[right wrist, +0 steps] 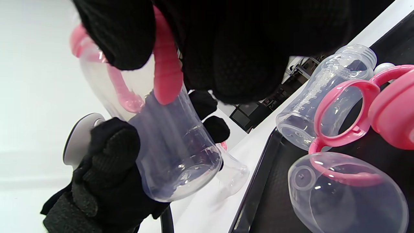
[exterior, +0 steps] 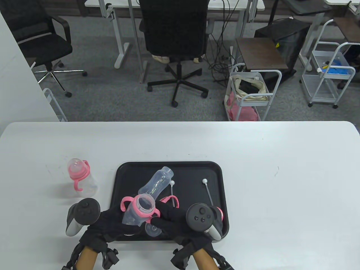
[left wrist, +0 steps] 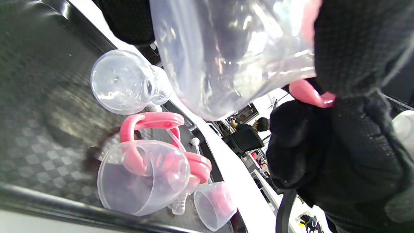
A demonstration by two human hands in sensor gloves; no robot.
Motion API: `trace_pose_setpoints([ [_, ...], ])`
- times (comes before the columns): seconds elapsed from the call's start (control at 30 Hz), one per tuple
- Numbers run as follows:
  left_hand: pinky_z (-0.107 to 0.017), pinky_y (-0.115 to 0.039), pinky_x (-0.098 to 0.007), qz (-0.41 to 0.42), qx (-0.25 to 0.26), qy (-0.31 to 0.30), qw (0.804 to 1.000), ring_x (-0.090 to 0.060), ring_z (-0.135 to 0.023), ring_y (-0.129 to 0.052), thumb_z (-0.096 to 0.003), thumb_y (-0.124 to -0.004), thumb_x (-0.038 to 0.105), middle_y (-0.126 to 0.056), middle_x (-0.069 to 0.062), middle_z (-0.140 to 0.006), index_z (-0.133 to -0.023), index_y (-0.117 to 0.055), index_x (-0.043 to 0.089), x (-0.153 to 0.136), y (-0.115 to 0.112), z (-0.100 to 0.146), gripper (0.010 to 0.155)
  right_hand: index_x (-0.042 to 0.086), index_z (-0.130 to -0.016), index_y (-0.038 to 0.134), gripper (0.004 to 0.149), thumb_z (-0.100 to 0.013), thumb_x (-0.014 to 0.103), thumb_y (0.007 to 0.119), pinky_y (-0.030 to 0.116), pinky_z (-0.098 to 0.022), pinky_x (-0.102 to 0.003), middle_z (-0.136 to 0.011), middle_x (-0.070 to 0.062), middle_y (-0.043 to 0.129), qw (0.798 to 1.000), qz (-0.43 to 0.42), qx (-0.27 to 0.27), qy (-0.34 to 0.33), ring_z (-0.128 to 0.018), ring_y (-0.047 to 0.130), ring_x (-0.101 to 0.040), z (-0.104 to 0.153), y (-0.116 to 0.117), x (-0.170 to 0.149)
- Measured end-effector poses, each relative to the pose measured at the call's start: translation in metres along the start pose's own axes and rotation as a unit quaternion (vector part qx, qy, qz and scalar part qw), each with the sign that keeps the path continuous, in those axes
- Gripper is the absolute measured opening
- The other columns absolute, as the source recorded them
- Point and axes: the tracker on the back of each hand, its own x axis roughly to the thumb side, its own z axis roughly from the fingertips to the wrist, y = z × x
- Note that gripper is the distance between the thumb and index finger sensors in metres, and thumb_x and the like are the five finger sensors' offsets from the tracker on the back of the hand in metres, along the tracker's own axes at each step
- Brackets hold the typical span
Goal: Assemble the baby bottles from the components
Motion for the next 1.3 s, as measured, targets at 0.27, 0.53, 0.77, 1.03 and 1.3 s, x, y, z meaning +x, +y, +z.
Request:
trace_pose_setpoints([
  [0.27, -0.078, -0.067, -0.052, 0.027, 0.027, -0.004, 0.999, -0.020, -0.108, -0.076, -0.0369, -0.092, 0.068, -0.066, 0.016, -0.116, -0.116, -0.044, 0.044, -0.003, 0.007, 0.004, 0.095, 0.011, -0.104, 0.066, 0.068, -0.052, 0.049, 0.084, 0.087, -0.038, -0.039, -0.078, -0.006, 0.092, 1.000, -0.008, -0.004, 0.005, -0.050, 0.101, -0.025, 0.001, -0.005, -0.003],
  [0.53, -0.078, -0.067, -0.052, 0.043, 0.046, -0.004, 0.998, -0.020, -0.108, -0.076, -0.0370, -0.092, 0.068, -0.065, 0.016, -0.116, -0.116, -0.044, 0.044, -0.005, 0.012, 0.008, 0.095, 0.011, -0.105, 0.065, 0.068, -0.052, 0.049, 0.084, 0.087, -0.039, -0.039, -0.079, -0.007, 0.091, 0.999, -0.017, -0.036, 0.013, -0.052, 0.101, -0.026, 0.004, -0.021, -0.008],
  [0.77, -0.078, -0.066, -0.051, 0.045, 0.073, 0.002, 0.996, -0.019, -0.108, -0.076, -0.0371, -0.091, 0.068, -0.065, 0.016, -0.117, -0.115, -0.044, 0.044, -0.008, 0.018, 0.011, 0.095, 0.012, -0.105, 0.065, 0.067, -0.053, 0.049, 0.083, 0.087, -0.040, -0.040, -0.080, -0.007, 0.091, 0.997, -0.021, -0.075, 0.026, -0.053, 0.100, -0.027, 0.010, -0.042, -0.014],
  [1.03, -0.078, -0.066, -0.051, 0.049, 0.086, 0.008, 0.995, -0.020, -0.108, -0.075, -0.0374, -0.091, 0.068, -0.064, 0.016, -0.117, -0.115, -0.044, 0.044, -0.011, 0.023, 0.015, 0.095, 0.012, -0.103, 0.068, 0.062, -0.054, 0.047, 0.083, 0.087, -0.040, -0.041, -0.080, -0.008, 0.091, 0.988, -0.011, -0.143, 0.057, -0.053, 0.100, -0.027, 0.022, -0.078, -0.023],
  [1.3, -0.078, -0.066, -0.051, 0.063, 0.093, 0.008, 0.994, -0.020, -0.108, -0.075, -0.0376, -0.091, 0.068, -0.064, 0.016, -0.117, -0.116, -0.043, 0.044, -0.013, 0.026, 0.016, 0.095, 0.013, -0.101, 0.072, 0.055, -0.055, 0.041, 0.083, 0.086, -0.041, -0.043, -0.082, -0.009, 0.090, 0.976, 0.074, -0.136, 0.155, -0.055, 0.100, -0.030, 0.037, -0.114, -0.042],
])
